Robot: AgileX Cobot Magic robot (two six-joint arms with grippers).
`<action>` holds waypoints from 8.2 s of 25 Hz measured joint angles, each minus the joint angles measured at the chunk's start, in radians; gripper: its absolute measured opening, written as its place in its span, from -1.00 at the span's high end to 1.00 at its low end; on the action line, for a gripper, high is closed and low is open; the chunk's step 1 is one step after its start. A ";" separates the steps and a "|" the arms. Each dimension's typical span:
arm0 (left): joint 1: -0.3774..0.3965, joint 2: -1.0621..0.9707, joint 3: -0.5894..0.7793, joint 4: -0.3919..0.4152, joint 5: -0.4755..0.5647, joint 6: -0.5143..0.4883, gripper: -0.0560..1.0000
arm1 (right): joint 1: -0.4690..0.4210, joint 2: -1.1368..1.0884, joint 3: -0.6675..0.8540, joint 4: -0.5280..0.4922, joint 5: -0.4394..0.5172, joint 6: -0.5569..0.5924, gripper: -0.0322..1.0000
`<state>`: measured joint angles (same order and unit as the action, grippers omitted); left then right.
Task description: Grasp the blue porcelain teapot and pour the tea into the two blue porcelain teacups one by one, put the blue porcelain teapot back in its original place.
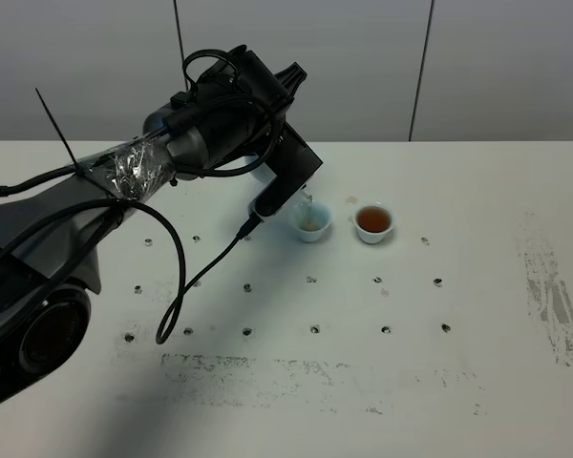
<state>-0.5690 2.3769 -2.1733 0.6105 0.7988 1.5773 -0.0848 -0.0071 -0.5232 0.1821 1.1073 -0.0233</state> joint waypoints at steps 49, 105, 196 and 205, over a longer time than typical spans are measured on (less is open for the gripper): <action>-0.057 0.031 0.001 0.216 -0.066 0.055 0.66 | 0.000 0.000 0.000 0.000 0.000 0.000 0.53; -0.073 0.049 0.001 0.264 -0.105 0.048 0.66 | 0.000 0.000 0.000 0.000 0.000 0.000 0.53; 0.138 -0.367 0.689 -0.755 -0.087 -0.893 0.66 | 0.000 0.000 0.000 0.000 0.000 0.000 0.53; 0.138 -0.521 0.702 -0.679 -0.049 -1.058 0.66 | 0.000 0.000 0.000 0.000 0.000 0.000 0.53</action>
<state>-0.4307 1.8561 -1.4712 -0.0687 0.7499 0.5197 -0.0848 -0.0071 -0.5232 0.1821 1.1073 -0.0233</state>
